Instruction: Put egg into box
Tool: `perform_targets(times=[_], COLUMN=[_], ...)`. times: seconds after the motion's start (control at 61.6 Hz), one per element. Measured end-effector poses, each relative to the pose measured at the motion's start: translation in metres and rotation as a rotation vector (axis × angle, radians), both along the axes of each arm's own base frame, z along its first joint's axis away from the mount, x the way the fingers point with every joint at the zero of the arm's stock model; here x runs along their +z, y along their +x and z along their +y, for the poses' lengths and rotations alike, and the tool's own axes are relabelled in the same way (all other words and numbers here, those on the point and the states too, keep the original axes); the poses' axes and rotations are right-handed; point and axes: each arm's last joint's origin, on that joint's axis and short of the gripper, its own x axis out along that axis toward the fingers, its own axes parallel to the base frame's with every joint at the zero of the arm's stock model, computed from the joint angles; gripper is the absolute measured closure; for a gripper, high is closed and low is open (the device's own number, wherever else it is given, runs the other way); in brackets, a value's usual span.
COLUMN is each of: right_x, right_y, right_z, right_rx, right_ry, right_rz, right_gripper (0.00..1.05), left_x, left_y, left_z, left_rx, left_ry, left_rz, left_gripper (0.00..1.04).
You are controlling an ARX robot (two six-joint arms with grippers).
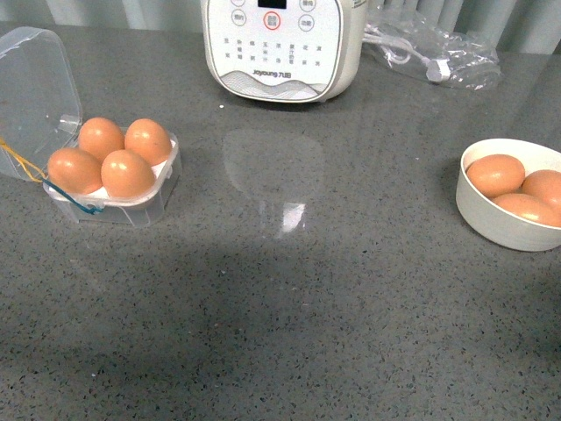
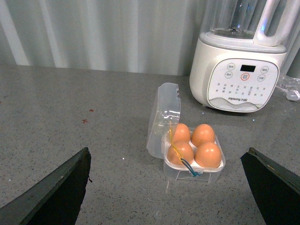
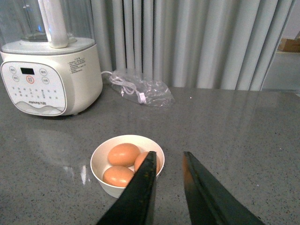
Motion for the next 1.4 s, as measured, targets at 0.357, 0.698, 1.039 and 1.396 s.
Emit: perform_targets(times=[0.357,0.698,1.039,1.396], right_x=[0.000,0.000,0.000,0.000], right_y=[0.000,0.000,0.000,0.000], right_z=[0.000,0.000,0.000,0.000], right_rx=[0.000,0.000,0.000,-0.002], right_ry=[0.000,0.001,0.001,0.001], right_rz=[-0.001,-0.001,-0.001,-0.001], right_gripper=[0.23,0.07,0.07,0.07], left_x=[-0.002,0.002,-0.006,0.003], left_y=[0.019,0.122,0.204,0.211], left_z=[0.011,0.056,0.061,0.025], left_rx=[0.382,0.568,0.539,0.411], left_ry=[-0.184,-0.252,-0.287,-0.395], left_rz=[0.104,0.262,0.327,0.413], left_gripper=[0.07,0.07,0.07,0.07])
